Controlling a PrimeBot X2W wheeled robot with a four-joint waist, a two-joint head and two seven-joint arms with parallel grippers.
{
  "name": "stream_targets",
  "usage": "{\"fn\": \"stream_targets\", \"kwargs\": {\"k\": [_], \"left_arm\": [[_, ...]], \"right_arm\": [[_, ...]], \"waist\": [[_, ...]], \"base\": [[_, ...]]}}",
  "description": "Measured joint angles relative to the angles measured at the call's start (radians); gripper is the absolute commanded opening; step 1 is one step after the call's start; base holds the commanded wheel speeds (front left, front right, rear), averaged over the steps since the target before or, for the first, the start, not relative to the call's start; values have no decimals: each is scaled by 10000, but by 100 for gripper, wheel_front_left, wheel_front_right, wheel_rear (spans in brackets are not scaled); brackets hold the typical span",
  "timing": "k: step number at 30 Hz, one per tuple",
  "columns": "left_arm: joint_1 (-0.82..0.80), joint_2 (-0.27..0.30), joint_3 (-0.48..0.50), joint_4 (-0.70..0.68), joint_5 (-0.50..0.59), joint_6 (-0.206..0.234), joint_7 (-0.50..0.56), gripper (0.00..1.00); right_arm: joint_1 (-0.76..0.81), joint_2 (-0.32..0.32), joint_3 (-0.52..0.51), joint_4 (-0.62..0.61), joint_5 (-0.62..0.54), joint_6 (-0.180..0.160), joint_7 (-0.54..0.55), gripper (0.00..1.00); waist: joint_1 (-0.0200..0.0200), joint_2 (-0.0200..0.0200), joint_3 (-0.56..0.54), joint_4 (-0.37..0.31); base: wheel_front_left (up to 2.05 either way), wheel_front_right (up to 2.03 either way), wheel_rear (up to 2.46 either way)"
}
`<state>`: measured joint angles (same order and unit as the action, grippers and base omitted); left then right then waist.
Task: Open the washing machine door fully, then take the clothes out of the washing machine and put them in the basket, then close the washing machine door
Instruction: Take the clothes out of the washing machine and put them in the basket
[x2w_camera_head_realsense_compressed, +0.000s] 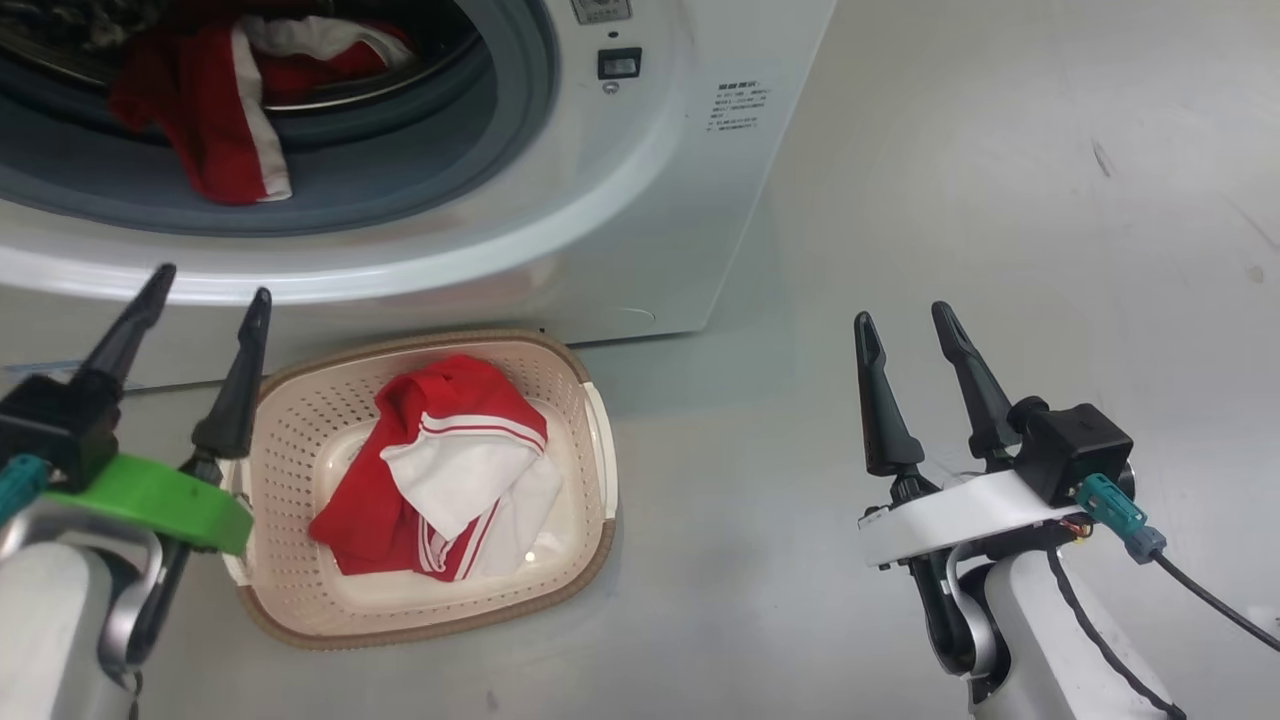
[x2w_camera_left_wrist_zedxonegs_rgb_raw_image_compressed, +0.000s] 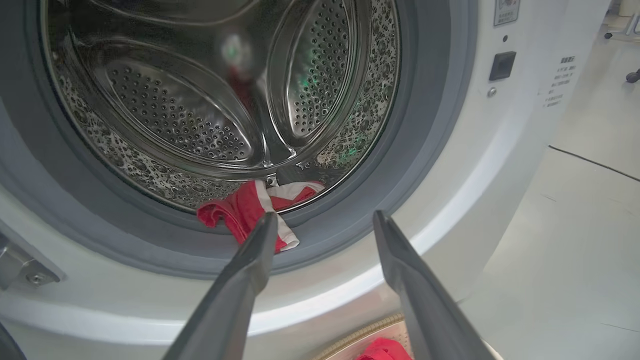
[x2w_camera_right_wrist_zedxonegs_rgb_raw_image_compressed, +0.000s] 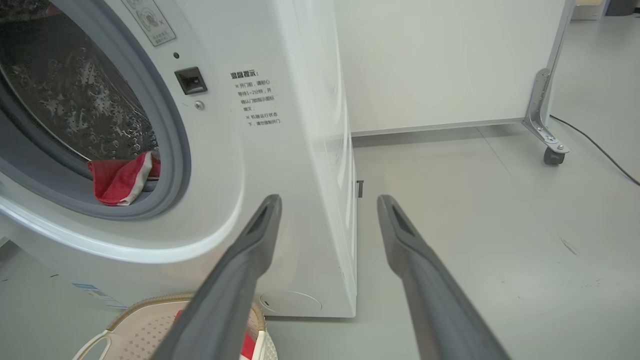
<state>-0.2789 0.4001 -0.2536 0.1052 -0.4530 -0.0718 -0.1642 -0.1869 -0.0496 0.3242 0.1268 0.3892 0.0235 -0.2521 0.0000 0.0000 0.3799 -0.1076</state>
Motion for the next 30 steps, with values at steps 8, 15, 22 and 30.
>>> {"fn": "stream_targets", "kwargs": {"k": [8,15,22,30], "left_arm": [[-1484,608,65,40,351,4,1116,100],[-2887,794,-81,420,558,-27,2178,100],[-4050,1164,-215,1262,1114,-23,3149,100],[-4913,1760,-65,2307,1517,186,3833,100]], "right_arm": [[-466,0,408,-244,428,-184,0,100],[-781,-2,585,-405,614,-364,0,100],[-1097,-2,807,-516,938,-531,0,100],[-1367,0,1116,-539,1143,-629,0,100]], "waist": [[0,0,887,-619],[1,0,1553,-1146],[1,0,2099,-1494],[1,0,2435,-1798]], "base": [[0,0,0],[0,0,0],[0,0,0],[0,0,0]]}}
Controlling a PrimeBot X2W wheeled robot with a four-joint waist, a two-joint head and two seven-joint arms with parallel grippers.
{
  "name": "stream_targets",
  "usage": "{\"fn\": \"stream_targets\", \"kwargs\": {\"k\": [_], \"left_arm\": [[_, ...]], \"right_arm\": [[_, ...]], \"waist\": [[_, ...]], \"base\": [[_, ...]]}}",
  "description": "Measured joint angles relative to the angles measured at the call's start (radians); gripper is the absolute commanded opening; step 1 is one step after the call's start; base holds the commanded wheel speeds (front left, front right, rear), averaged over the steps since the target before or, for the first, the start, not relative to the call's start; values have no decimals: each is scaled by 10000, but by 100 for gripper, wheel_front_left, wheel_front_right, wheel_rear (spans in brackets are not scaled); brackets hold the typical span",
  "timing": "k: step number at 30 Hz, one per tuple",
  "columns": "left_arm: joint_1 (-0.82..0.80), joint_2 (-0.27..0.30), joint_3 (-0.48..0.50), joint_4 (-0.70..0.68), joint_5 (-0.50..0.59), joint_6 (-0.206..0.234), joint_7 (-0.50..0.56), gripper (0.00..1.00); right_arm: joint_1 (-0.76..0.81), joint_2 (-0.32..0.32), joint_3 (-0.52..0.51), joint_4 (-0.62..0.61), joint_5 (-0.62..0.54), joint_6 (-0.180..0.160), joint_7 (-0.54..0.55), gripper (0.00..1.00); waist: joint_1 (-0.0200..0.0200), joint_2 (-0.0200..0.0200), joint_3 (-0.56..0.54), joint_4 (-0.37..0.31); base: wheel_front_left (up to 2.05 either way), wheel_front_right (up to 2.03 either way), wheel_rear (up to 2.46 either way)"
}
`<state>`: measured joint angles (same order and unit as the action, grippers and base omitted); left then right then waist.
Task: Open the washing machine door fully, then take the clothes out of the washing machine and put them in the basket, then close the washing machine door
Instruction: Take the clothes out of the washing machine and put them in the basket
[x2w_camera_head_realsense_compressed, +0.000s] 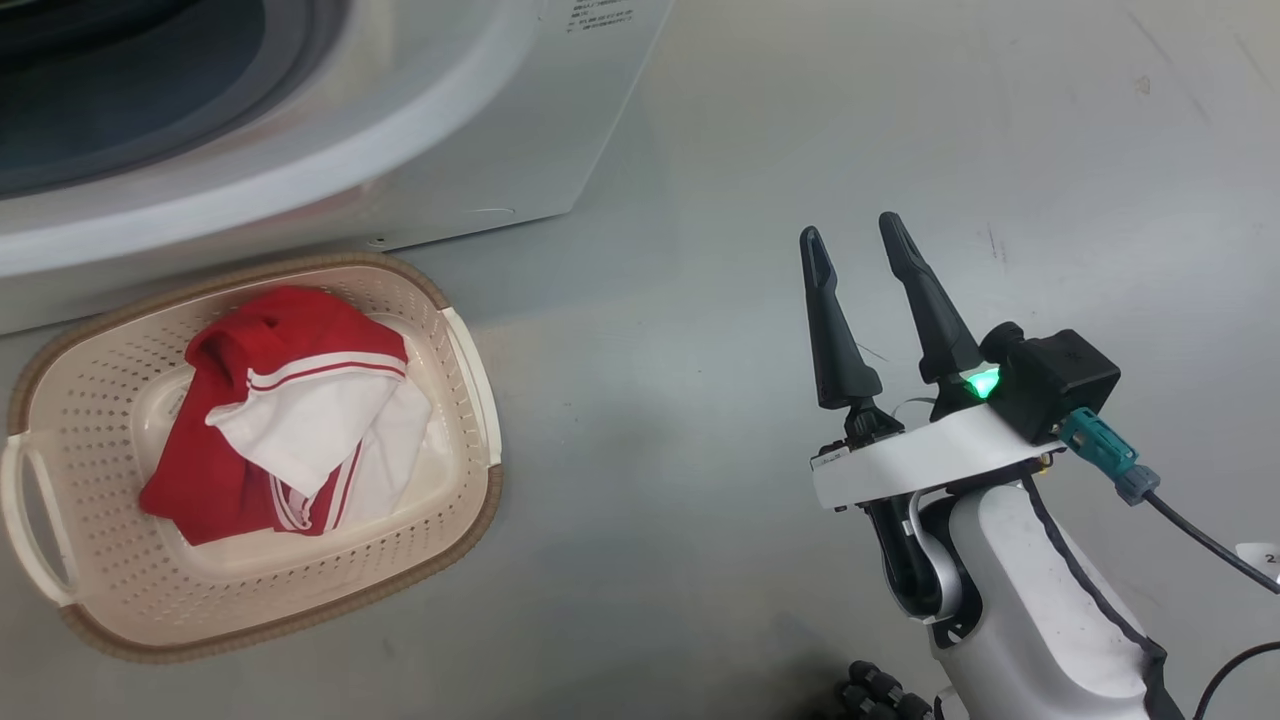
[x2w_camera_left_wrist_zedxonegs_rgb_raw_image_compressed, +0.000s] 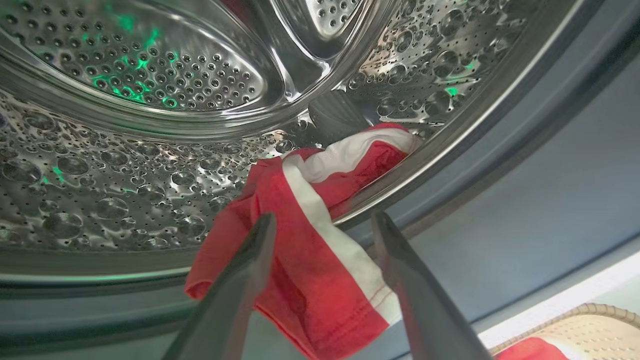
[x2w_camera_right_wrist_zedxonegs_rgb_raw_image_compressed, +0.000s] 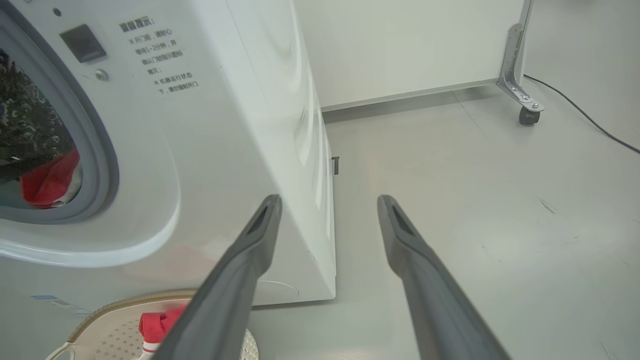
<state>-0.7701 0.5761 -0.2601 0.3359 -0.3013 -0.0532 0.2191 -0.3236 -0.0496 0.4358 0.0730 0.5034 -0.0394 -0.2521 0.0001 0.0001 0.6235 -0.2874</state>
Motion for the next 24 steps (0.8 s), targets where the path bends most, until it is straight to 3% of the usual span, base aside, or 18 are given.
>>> {"fn": "stream_targets", "kwargs": {"k": [24], "left_arm": [[-2159,222,-35,2368,470,238,1687,100]], "right_arm": [[-361,0,274,-127,69,-249,0,100]], "waist": [[-1,0,679,-392]], "base": [[0,0,0]]}}
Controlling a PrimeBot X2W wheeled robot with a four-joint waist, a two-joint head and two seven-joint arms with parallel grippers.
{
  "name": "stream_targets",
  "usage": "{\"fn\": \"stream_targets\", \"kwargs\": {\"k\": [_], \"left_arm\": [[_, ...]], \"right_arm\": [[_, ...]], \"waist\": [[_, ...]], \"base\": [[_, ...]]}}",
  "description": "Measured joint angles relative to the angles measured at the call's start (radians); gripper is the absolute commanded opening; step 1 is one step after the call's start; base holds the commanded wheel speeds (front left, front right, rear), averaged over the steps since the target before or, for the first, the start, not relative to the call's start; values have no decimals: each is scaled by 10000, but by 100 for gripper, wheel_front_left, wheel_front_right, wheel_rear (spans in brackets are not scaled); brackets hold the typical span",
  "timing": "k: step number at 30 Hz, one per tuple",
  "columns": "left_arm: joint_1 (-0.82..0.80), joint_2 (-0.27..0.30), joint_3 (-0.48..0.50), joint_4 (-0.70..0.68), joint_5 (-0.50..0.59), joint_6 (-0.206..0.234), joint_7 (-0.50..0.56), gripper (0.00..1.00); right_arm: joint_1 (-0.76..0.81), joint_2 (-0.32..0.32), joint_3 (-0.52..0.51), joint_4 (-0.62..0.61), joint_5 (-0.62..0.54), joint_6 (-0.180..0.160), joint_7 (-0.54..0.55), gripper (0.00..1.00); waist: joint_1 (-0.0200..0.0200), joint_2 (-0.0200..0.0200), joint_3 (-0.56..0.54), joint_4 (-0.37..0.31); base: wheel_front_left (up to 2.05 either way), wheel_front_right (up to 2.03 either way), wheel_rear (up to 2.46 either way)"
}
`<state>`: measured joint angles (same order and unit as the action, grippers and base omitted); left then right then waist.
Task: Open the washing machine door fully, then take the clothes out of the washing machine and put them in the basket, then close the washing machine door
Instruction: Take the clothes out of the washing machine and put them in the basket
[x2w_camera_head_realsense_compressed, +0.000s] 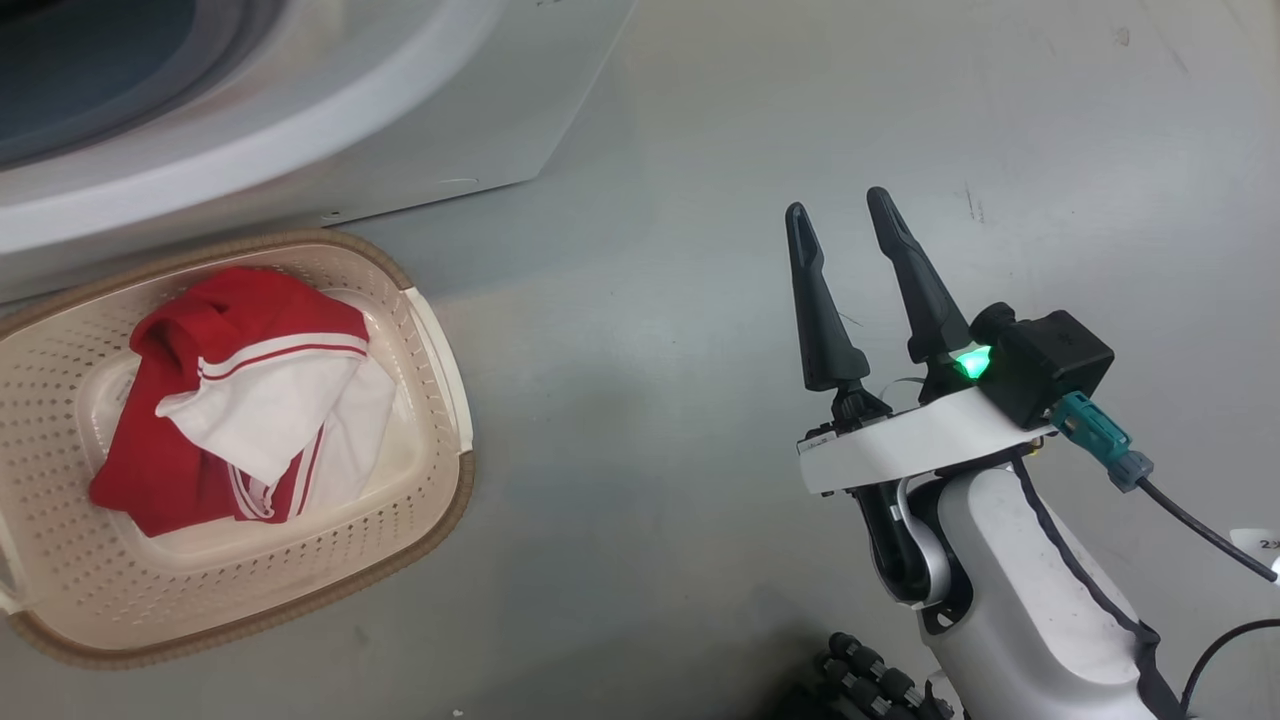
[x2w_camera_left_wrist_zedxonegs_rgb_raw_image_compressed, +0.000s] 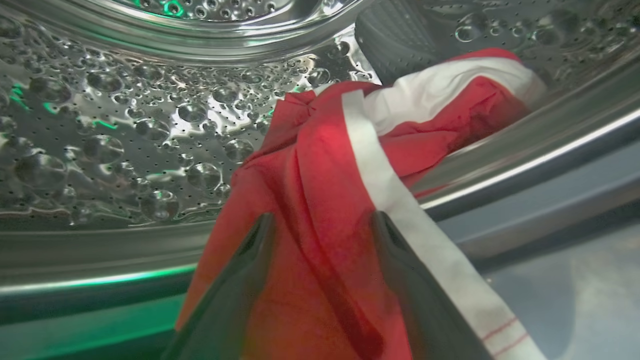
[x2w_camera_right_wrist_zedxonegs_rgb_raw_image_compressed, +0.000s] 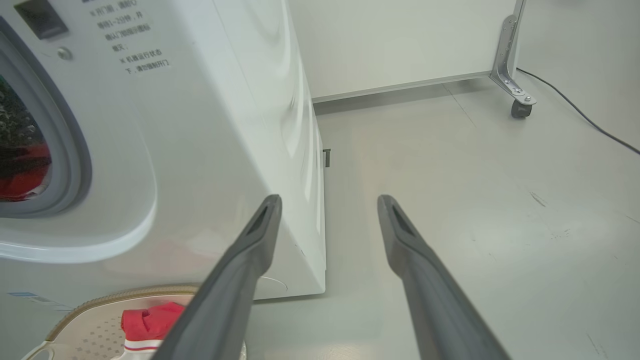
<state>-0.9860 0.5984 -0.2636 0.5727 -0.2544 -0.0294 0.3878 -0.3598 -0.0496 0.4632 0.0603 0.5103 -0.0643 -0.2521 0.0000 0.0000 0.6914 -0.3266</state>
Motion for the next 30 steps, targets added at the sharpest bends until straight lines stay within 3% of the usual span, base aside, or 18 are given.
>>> {"fn": "stream_targets", "kwargs": {"k": [11,13,14,30], "left_arm": [[-578,-550,240,690,-470,67,366,100],[-648,-617,318,773,-646,67,424,17],[-677,-642,311,803,-648,69,424,0],[-732,-1398,146,1429,-727,-71,-836,0]], "right_arm": [[-74,0,15,-2,-2,-92,0,100],[-126,0,2,-15,-4,-94,0,100],[-160,0,-8,-19,-4,-98,0,100],[-222,-2,-328,161,-259,-100,0,100]], "waist": [[0,0,131,8],[0,0,139,18],[0,0,141,24],[0,0,-287,291]], "base": [[0,0,0],[0,0,0],[0,0,0],[0,0,0]]}}
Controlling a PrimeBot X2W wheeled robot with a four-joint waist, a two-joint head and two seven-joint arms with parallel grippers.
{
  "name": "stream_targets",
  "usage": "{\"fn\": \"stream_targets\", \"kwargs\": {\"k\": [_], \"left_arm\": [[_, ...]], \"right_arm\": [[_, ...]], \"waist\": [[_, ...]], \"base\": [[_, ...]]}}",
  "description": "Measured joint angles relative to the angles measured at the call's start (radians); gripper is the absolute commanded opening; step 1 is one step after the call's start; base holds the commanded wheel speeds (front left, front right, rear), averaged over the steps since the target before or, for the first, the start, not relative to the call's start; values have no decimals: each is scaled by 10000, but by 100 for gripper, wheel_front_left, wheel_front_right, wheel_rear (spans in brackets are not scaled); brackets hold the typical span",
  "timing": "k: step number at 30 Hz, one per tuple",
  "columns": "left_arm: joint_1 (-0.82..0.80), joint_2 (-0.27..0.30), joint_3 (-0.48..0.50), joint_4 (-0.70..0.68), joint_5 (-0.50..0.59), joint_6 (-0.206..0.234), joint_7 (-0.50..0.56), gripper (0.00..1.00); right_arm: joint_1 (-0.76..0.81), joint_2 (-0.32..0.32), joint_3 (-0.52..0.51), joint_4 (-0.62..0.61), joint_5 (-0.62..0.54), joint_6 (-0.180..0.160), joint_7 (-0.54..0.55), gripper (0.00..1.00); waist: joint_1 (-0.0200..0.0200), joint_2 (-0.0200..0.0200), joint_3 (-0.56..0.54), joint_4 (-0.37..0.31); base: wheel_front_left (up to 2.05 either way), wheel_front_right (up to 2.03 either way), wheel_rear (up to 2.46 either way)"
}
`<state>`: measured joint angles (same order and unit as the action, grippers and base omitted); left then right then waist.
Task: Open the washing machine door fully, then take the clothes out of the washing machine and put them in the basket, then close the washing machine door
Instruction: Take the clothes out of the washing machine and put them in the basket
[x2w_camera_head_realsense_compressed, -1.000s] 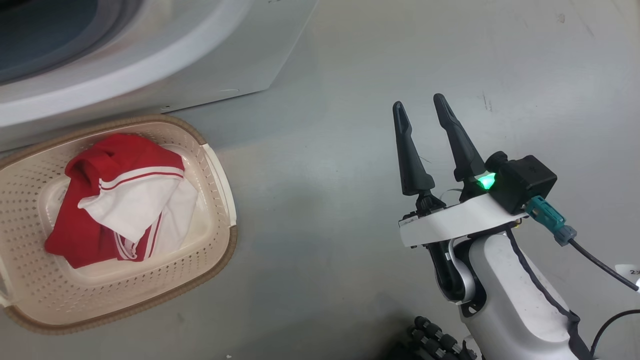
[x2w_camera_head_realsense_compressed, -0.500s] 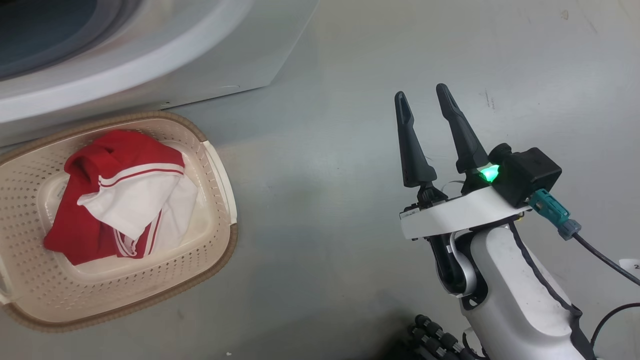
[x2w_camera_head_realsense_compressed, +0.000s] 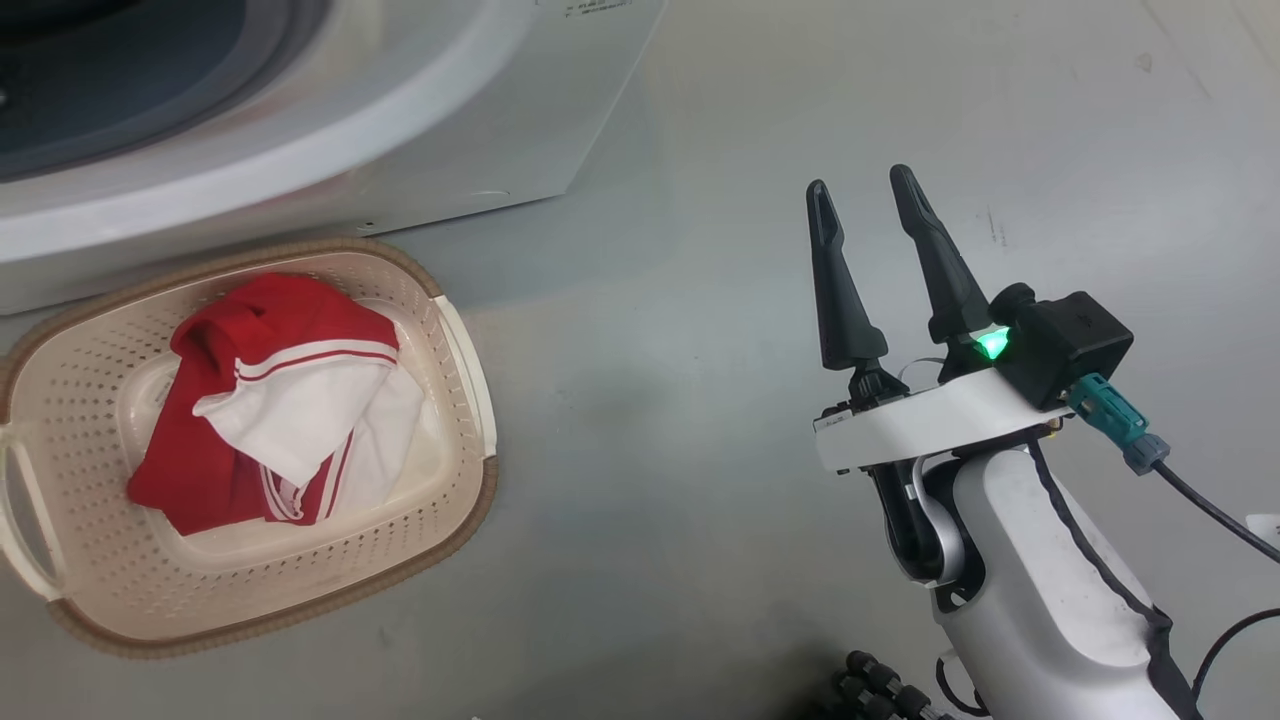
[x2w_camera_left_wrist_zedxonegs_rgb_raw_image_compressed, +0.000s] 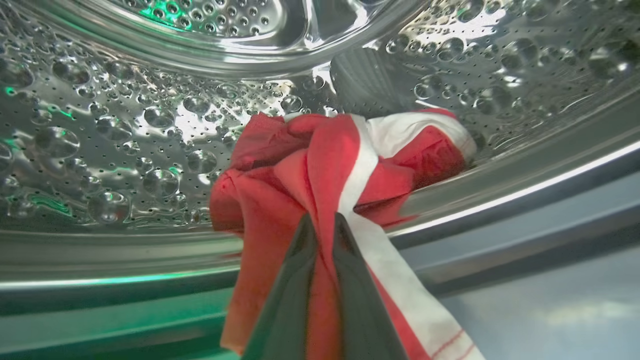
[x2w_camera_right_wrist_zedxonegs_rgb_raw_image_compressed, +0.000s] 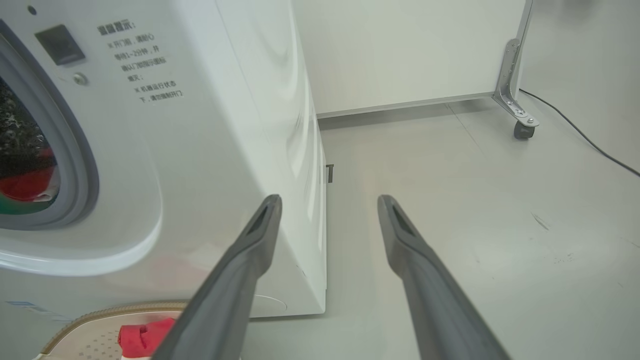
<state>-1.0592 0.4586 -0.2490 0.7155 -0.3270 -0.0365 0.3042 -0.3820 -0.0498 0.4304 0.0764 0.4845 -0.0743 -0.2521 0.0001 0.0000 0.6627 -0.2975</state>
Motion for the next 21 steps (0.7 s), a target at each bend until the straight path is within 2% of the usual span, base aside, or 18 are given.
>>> {"fn": "stream_targets", "kwargs": {"k": [15,21], "left_arm": [[1104,-1227,-410,431,-238,-512,-2278,0],[1746,-1647,-662,535,-293,-658,-2995,0]], "right_arm": [[22,-6,-483,516,-529,36,0,100],[213,-13,-715,773,-652,169,0,100]], "waist": [[-1,0,-1130,655],[0,0,-1721,1025]], "base": [[0,0,0],[0,0,0]]}}
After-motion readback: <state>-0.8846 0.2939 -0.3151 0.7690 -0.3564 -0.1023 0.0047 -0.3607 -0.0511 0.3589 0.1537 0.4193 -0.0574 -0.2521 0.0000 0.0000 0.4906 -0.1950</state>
